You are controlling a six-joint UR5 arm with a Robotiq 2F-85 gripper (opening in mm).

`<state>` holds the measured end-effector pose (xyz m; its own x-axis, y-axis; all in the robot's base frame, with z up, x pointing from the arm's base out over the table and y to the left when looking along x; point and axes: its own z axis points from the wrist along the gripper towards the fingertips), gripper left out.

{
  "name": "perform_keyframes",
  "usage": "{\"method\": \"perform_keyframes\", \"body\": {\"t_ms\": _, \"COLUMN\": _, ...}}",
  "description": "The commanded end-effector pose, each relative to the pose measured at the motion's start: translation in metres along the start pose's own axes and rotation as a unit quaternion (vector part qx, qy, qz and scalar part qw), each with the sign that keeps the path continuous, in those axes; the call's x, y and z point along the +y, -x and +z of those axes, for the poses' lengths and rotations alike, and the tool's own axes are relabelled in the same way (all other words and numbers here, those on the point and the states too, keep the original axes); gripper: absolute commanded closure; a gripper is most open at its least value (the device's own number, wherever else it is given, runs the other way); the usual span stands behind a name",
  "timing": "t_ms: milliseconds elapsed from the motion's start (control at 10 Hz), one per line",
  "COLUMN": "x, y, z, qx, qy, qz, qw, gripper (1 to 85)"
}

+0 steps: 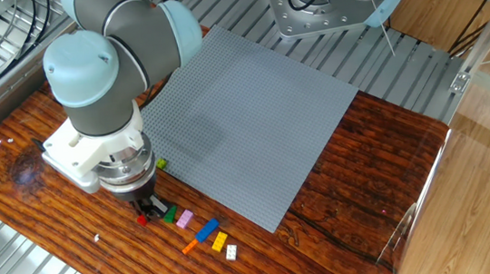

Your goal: Build with small Lego blocks

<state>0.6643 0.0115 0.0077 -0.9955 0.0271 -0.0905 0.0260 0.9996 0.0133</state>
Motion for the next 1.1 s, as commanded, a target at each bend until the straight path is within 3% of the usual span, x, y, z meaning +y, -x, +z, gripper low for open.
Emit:
{"method": "perform_keyframes", "body": {"t_ms": 0, "x": 0.0025, "y": -0.0020, "z": -0.0051, "qx": 0.008, "qy": 0.016, "qz": -0.008, "qw": 0.9998, "gripper": 61.0}}
{"method": "perform_keyframes", "body": {"t_ms": 1000, "x": 0.0013, "y": 0.0013, "z": 0.0001, "qx": 0.001, "qy": 0.014, "qz": -0.018, "qw": 0.9997, "gripper": 55.0}}
